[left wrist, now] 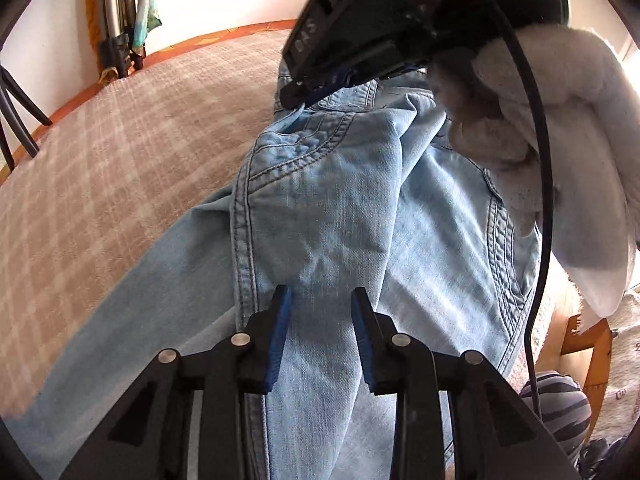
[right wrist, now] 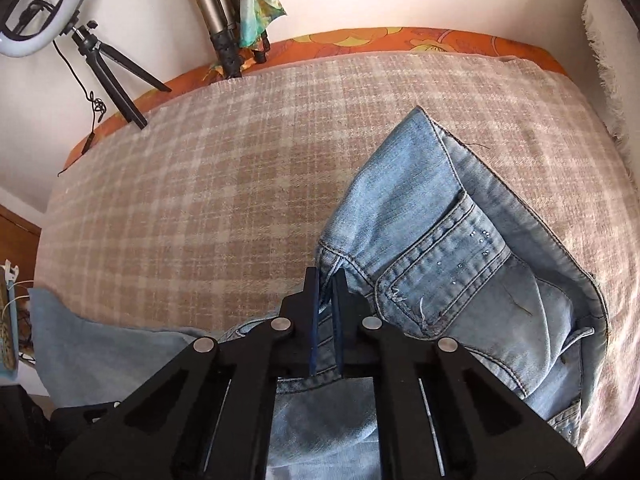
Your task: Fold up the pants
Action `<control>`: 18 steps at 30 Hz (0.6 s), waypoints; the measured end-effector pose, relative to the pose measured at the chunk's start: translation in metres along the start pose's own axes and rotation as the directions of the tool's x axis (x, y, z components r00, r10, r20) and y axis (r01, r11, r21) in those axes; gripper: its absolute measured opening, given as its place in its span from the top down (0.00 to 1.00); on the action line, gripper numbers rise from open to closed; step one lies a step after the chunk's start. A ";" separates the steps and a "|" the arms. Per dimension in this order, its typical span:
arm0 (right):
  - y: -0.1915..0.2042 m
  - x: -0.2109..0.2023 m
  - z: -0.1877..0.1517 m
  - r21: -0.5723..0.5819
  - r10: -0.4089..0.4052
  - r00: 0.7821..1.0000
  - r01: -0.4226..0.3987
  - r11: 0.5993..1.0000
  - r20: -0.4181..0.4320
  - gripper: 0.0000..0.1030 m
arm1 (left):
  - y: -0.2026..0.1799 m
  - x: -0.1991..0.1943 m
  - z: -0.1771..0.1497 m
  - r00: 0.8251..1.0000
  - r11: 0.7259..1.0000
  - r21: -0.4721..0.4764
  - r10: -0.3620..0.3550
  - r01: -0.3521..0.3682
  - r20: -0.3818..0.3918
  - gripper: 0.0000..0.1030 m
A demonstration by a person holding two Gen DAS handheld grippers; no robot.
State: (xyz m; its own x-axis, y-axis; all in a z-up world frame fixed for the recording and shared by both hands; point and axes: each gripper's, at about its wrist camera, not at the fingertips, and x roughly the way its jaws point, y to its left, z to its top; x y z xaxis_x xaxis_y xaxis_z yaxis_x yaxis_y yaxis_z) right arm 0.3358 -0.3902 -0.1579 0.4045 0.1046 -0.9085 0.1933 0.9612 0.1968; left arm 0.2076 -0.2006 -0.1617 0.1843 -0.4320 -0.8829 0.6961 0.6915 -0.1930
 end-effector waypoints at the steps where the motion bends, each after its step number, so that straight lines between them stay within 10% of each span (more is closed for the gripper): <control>1: -0.002 -0.007 -0.002 0.007 0.006 1.000 -0.006 1.000 0.019 0.95 | 0.002 -0.003 0.001 1.000 1.000 -0.019 0.005 -0.005 0.012 0.72; 10: -0.042 -0.064 -0.037 0.075 0.050 0.990 -0.061 0.995 0.134 0.95 | 0.019 -0.037 0.004 0.994 0.995 -0.061 0.082 -0.077 0.074 0.72; 18: -0.061 -0.105 -0.060 0.101 0.063 0.978 -0.085 0.991 0.200 0.95 | 0.005 -0.032 -0.015 0.998 0.994 -0.088 -0.062 0.063 0.022 0.61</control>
State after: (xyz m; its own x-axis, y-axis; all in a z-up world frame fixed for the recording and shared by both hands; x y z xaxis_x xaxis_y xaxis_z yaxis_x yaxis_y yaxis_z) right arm 0.2275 -0.4443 -0.0970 0.5868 0.1121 -0.8020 0.2477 0.9181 0.3095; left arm 0.1948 -0.1741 -0.1410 0.1561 -0.4862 -0.8598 0.6429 0.7108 -0.2853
